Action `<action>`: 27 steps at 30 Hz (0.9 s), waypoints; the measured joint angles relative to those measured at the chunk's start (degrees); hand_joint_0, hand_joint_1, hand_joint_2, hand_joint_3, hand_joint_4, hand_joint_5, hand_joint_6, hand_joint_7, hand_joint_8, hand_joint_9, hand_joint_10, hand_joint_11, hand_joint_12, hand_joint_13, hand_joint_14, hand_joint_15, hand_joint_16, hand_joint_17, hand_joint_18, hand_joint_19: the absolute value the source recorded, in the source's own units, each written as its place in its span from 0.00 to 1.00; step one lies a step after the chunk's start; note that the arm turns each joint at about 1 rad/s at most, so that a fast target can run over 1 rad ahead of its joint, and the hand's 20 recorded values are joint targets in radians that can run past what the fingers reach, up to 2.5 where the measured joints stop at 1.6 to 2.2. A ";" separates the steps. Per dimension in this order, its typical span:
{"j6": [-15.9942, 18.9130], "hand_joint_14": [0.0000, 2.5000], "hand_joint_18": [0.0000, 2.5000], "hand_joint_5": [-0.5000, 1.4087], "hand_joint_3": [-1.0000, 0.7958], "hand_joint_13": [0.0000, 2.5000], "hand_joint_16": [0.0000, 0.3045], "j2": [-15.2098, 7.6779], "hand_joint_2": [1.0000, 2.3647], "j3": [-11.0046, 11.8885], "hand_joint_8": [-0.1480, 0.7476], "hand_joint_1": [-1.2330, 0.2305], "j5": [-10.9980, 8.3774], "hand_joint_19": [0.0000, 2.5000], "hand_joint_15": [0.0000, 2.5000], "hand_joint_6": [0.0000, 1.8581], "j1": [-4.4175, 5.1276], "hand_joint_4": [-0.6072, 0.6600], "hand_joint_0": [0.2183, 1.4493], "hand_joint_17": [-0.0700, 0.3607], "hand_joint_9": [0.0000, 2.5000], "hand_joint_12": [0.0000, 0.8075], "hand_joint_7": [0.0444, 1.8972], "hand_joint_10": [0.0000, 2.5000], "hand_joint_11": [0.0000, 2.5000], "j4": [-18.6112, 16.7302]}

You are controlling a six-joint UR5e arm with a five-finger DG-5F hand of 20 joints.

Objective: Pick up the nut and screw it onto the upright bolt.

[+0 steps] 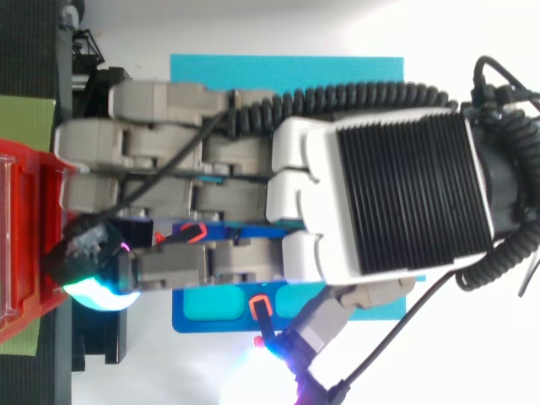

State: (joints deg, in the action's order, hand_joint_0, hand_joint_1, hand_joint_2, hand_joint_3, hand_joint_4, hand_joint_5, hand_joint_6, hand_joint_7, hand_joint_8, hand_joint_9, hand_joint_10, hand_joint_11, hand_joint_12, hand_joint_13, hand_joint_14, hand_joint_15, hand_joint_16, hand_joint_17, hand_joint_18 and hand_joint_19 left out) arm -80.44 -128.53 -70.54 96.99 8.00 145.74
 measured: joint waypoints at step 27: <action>-0.02 0.00 0.00 0.20 0.28 0.05 0.09 -0.06 0.00 -2.05 0.45 0.73 -2.24 0.00 0.00 0.27 1.20 0.67 0.21 0.30 0.18 0.30 0.37 0.00 0.00 5.91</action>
State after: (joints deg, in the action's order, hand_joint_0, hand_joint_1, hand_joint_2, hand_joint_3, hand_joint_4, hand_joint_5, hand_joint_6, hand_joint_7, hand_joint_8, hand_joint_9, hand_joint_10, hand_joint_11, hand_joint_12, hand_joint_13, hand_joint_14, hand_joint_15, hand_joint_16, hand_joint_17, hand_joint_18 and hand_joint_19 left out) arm -80.45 -128.59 -72.59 94.75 9.20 151.65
